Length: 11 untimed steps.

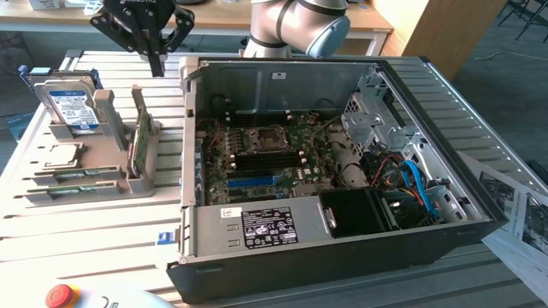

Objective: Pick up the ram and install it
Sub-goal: 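Reach for the ram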

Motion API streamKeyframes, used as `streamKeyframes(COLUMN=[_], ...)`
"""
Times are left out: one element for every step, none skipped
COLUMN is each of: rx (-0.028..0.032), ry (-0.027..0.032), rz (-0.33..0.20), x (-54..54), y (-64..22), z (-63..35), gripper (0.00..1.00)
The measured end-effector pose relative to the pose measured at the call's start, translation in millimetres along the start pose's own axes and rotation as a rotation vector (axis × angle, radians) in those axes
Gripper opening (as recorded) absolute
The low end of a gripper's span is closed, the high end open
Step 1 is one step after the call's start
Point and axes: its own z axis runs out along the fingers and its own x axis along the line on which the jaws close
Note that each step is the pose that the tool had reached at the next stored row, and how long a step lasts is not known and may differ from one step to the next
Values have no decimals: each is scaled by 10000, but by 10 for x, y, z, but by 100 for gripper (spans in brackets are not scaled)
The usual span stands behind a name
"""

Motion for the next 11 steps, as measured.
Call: streamKeyframes(rx=[0, 0, 0, 0, 1, 1, 0, 0, 0, 0, 0], ry=[0, 1, 1, 1, 1, 2, 1, 1, 0, 0, 1], rz=[0, 0, 0, 0, 0, 0, 1, 1, 1, 1, 0], x=[14, 26, 38, 51, 63, 76, 90, 102, 115, 128, 140], y=[2, 5, 7, 9, 11, 14, 16, 19, 21, 24, 27], z=[0, 0, 0, 0, -1, -1, 0, 0, 0, 0, 0], gripper=[10, 10, 10, 10, 10, 10, 10, 10, 10, 10, 10])
